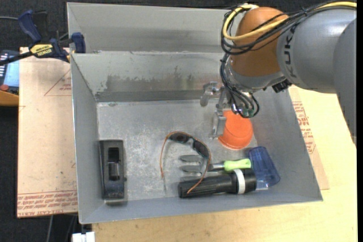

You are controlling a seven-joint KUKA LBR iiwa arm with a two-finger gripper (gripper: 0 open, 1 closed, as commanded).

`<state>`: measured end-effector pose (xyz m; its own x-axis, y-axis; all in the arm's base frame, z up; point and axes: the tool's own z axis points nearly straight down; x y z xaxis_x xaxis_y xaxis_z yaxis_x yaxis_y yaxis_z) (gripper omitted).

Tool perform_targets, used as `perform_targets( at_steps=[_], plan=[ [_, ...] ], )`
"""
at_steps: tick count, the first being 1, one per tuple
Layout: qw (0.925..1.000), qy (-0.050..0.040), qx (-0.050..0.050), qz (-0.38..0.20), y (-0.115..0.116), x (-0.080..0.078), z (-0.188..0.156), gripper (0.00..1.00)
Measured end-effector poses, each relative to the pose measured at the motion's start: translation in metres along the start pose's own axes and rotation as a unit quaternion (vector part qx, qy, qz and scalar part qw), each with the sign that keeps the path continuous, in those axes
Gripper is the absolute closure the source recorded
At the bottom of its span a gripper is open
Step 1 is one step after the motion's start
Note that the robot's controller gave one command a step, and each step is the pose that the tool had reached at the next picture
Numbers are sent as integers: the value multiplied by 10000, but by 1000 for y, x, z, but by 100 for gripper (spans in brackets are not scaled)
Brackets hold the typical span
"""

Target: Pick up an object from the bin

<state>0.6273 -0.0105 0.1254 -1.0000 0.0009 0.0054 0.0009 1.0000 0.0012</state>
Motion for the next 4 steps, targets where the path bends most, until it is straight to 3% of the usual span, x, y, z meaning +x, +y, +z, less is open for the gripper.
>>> perform_targets(
  at_steps=[1, 2, 3, 4],
  plan=[
    [10000, -36, 2, -3, 0, -2, -5, 0],
    [9924, -15, -17, 1229, 53, 44, 57, 0],
    [10000, -63, -4, 48, 55, 33, 3, 0],
    [9867, -7, -3, 1626, 35, 39, 26, 0]
  ],
)
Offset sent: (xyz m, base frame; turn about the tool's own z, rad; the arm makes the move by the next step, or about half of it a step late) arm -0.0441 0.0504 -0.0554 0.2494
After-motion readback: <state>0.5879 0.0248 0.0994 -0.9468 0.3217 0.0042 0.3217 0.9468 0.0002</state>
